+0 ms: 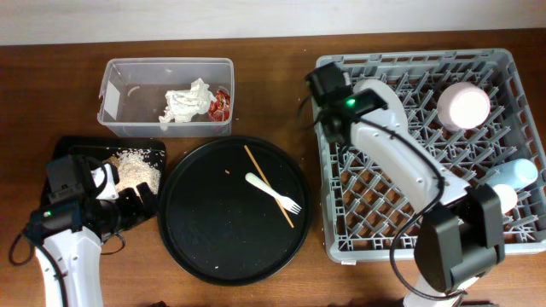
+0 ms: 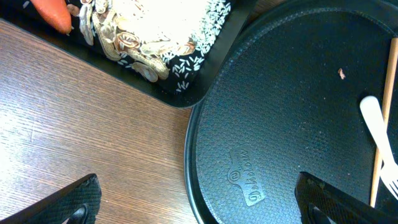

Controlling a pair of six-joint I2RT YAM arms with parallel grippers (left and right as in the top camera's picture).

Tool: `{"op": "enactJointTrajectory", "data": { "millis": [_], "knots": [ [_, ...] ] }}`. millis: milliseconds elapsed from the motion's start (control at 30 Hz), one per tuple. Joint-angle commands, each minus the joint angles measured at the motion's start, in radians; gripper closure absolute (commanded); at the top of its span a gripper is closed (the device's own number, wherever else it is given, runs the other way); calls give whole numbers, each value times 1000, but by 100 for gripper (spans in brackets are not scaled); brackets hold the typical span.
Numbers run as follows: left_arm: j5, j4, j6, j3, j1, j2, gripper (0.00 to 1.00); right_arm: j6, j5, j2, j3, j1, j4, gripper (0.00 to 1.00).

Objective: Sort waste into correct bins and load items into the dishwasher rack
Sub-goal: 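Lift the grey plate into the rack and stand it upright, then grasp the white plastic fork with the right gripper and place it in the rack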

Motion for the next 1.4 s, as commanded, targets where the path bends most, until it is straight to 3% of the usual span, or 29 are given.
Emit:
{"op": "enactJointTrajectory", "data": {
  "millis": [0, 167, 400, 567, 600, 633, 667, 700, 833, 967, 1133, 1233, 1333, 1367],
  "knots": [
    [11, -2, -9, -1, 6, -10, 1, 9, 110, 3, 0, -86, -31, 96],
    [11, -1, -9, -1, 6, -10, 1, 11, 62, -39, 0, -71, -92, 96],
    [11, -1, -9, -1, 6, -10, 1, 8, -38, -62, 0, 90, -170, 96],
    [11, -1, -9, -1, 6, -10, 1, 11, -98, -225, 0, 108, -178, 96],
    [11, -1, -9, -1, 6, -10, 1, 11, -217, -297, 0, 108, -185, 95],
    [11, -1, -9, -1, 6, -10, 1, 11, -335, -331, 0, 108, -185, 77],
    [11, 2, -9, -1, 6, -10, 1, -11, -538, -358, 0, 108, -190, 51],
    [11, 3, -9, -1, 6, -10, 1, -74, -703, -354, -1, 108, -218, 41],
    [11, 2, -9, -1, 6, -10, 1, -173, -743, -225, -21, 194, -306, 39],
    [20, 2, -9, -1, 6, -10, 1, -176, -740, -62, -58, 270, -265, 24],
    [19, 2, -9, -1, 6, -10, 1, -258, -675, 184, -59, 317, -107, 24],
    [19, 2, -9, -1, 6, -10, 1, -259, -671, 223, -59, 316, -60, 25],
    [19, 2, -9, -1, 6, -10, 1, -258, -633, 244, -59, 316, -35, 31],
    [19, 2, -9, -1, 6, -10, 1, -257, -619, 246, -60, 316, -36, 43]
  ]
}}
